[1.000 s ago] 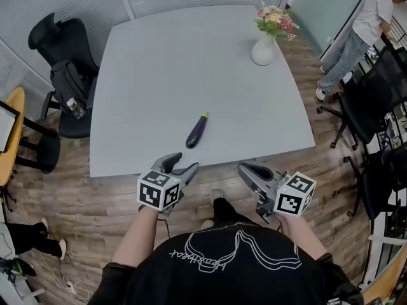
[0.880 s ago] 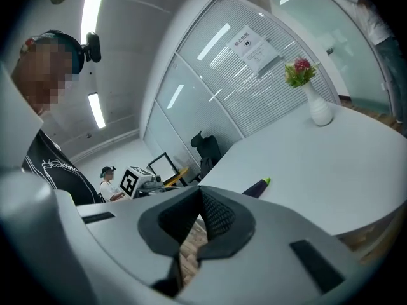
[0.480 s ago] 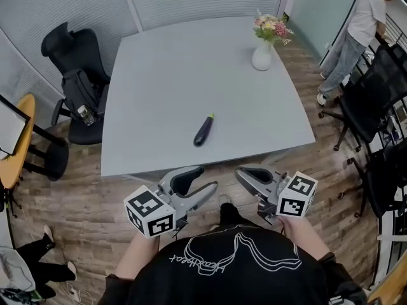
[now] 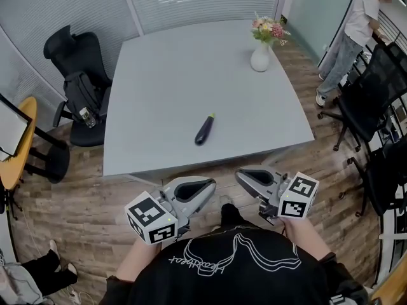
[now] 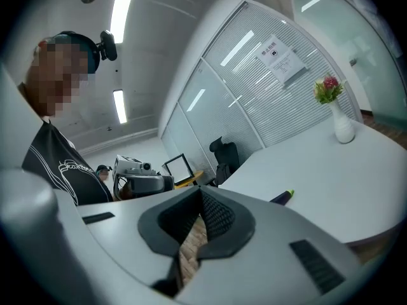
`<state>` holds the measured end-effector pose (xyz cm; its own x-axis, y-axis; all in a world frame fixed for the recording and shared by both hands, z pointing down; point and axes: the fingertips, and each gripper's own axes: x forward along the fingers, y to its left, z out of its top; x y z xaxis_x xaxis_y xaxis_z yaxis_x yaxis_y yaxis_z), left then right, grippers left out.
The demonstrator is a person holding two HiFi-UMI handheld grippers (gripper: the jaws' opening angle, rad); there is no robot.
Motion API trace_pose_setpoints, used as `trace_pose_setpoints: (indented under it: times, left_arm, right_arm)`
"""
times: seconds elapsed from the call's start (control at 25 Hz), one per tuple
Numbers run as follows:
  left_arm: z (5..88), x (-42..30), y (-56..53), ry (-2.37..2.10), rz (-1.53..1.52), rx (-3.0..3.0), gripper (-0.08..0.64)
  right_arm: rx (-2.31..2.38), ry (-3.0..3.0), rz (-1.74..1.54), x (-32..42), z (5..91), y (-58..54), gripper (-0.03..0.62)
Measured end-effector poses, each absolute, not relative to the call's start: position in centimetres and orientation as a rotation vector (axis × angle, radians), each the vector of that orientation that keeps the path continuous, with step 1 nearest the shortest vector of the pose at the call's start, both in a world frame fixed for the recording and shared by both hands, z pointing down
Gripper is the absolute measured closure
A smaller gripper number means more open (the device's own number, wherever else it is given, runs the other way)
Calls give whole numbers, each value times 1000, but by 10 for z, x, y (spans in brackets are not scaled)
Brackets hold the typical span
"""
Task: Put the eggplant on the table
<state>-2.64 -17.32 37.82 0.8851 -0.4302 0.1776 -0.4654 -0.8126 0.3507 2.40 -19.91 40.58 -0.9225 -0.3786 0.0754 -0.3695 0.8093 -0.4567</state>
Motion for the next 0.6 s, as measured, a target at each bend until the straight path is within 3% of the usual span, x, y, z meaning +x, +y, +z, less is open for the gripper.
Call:
trace_pose_setpoints:
  times: [0.6]
  left_arm:
    - [387, -30, -177, -771, 169, 2652, 543]
  right_arm:
    - [-628, 3019, -677, 17, 404, -189, 584]
